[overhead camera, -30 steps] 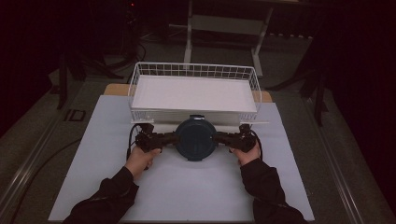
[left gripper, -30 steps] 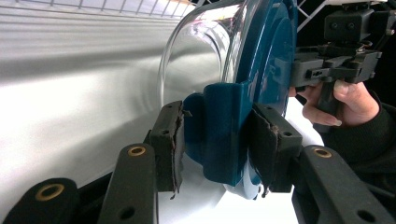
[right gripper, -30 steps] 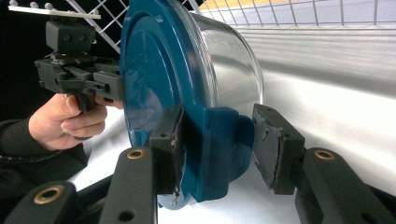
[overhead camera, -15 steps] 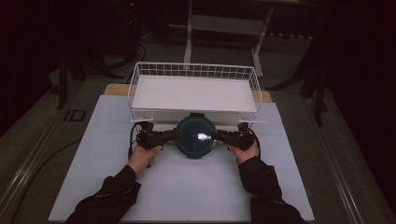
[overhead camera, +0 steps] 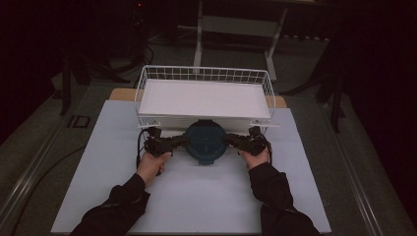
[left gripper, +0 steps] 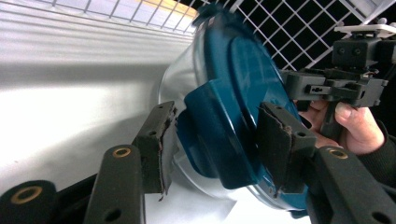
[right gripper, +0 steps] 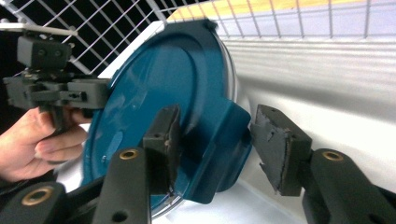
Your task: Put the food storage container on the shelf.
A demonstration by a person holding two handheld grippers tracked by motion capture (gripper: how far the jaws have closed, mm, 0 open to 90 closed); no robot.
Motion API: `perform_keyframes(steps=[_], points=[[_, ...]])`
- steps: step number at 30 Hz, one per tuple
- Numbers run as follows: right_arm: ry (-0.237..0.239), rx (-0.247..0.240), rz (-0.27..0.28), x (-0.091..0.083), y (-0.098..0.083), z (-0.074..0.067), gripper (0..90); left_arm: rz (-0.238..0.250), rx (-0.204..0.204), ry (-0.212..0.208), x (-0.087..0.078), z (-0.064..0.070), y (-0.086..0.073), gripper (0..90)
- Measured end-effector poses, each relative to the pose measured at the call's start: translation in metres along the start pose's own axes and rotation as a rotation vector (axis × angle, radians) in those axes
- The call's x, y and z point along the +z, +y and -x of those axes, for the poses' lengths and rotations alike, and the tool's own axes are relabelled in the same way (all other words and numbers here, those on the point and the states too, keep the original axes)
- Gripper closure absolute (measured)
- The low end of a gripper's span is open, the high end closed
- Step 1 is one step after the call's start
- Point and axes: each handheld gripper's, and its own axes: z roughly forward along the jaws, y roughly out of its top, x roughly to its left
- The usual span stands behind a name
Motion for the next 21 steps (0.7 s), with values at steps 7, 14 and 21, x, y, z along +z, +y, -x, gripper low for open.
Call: perform_keyframes(steps=[7,14,21], points=[[-0.058,-0.008,0.043,0.006,0.003,0.002,46.4,0.016,0.036,0.061,0.003,0.001,0.005,40.3],[-0.100,-0.007,0.045,0.004,0.003,-0.005,44.5,0.005,0.071,0.083,0.003,0.007,0.005,36.3],[-0.102,-0.040,0.029,-0.004,0.001,-0.019,42.2,0.003,0.147,0.003,-0.006,0.019,0.006,15.5]])
